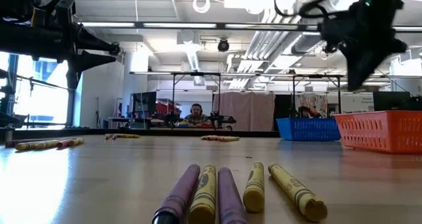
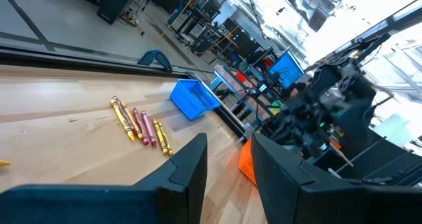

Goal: Sort crayons
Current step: Put the yellow crayon into the orange basket, then put the red crayon into the blue basket

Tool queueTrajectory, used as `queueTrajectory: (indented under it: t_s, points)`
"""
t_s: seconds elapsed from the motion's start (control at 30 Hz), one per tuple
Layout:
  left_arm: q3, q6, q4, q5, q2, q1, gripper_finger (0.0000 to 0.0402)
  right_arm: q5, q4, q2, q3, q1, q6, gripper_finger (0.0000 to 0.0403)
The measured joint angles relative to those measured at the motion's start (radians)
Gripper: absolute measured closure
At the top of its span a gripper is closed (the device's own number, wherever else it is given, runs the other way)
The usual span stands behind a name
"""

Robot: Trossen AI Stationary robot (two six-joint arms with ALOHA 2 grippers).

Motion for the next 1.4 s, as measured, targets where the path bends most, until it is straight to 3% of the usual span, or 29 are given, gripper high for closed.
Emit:
queueTrajectory:
  t_s: [0.3,0.6,0.8,1.0,1.27,1.4]
  points:
    - [0.000,0.000,0.000,0.000,0.000,0.000,0.0296,-0.065,0.009,-0.002,-0.109,0.073,0.080,0.0390]
    - [0.000,0.000,0.000,0.000,0.000,0.000,0.0296,-0.173,0.018,-0.002,-0.109,0.131,0.118,0.0318]
    - [0.000,0.000,0.000,0.000,0.000,0.000,0.0296,-0.335,0.100,-0.002,-0.100,0.176,0.148,0.0295]
    - [0.000,0.000,0.000,0.000,0.000,0.000,0.0296,-0.312,0.113,-0.002,0.020,0.266,0.211,0.0294]
    - [0.000,0.000,0.000,0.000,0.000,0.000,0.0296,-0.082,0.115,0.037,0.201,0.414,0.306,0.0293]
    - [0.000,0.000,0.000,0.000,0.000,0.000,0.0296,-0.113,0.115,0.147,0.235,0.467,0.348,0.0293]
